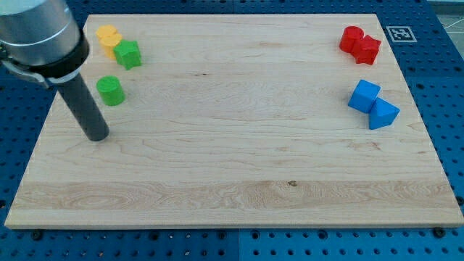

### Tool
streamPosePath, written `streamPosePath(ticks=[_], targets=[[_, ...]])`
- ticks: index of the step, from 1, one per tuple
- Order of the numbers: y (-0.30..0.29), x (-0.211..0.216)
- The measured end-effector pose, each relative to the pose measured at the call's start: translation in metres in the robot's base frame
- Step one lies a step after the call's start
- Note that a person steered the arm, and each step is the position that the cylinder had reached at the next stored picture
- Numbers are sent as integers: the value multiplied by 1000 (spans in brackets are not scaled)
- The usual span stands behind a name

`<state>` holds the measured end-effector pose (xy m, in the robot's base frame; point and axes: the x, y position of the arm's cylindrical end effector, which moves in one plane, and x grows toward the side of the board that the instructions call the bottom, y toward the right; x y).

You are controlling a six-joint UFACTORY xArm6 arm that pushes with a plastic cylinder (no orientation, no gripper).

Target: Slide the green circle close to the green star

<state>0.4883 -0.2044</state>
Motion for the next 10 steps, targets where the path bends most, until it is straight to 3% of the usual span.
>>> streamPosePath(ticks=[3, 8, 9, 10], targets=[[12, -9], [12, -99], [12, -106], [9, -82]])
